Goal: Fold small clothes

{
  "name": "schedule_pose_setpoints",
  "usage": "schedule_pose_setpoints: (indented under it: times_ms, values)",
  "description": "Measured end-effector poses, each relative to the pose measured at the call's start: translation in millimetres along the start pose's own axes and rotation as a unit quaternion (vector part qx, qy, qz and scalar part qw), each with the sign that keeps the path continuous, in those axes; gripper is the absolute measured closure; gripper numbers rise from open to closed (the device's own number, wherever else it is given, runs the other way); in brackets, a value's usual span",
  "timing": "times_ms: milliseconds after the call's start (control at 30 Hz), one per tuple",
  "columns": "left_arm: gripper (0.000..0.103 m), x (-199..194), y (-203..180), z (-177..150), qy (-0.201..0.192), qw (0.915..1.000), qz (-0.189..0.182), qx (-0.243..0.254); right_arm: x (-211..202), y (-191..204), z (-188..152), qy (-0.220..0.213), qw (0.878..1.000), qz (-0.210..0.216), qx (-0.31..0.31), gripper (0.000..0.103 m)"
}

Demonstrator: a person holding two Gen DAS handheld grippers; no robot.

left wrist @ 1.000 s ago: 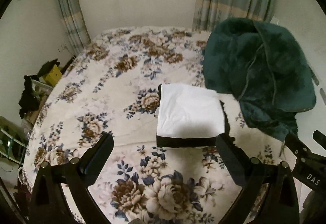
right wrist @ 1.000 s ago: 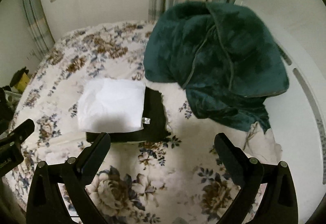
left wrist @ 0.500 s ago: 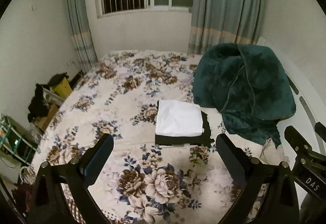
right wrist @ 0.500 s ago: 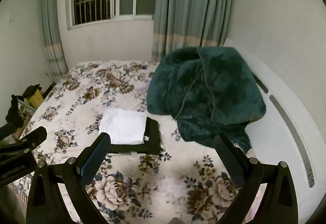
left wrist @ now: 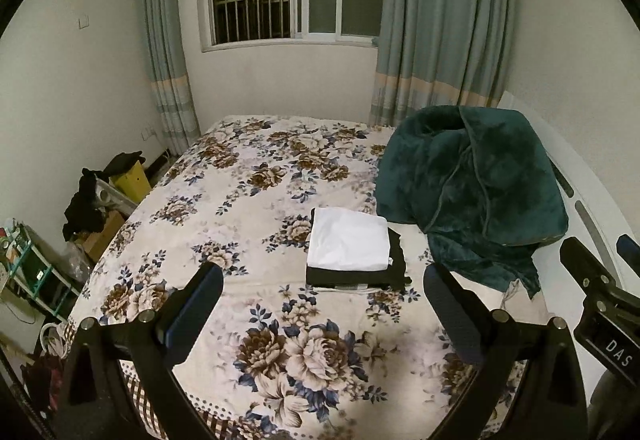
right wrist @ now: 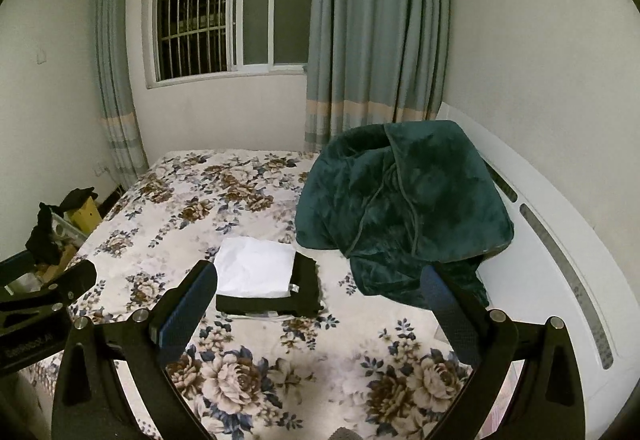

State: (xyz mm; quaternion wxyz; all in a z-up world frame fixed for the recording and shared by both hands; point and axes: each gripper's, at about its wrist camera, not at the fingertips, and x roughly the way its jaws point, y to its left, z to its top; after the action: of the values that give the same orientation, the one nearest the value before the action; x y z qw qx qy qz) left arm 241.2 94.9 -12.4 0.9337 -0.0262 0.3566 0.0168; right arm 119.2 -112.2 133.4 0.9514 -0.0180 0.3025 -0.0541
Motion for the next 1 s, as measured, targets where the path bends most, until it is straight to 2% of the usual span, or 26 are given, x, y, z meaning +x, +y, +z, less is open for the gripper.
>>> schedule_pose_setpoints:
  times_ms: [433,1000]
  values:
    - [0.000,-17,-7,-4,-0.012,0.9999,0.008,-0.004,-15,-3,4,-0.002,1.000,0.006,-0.005,0.000]
    - [0.000,-25,-8,-4,-0.020,0.9996,0.019,-0.008,1,-9,23,-0.001,1.000,0.024,-0.011,0.000]
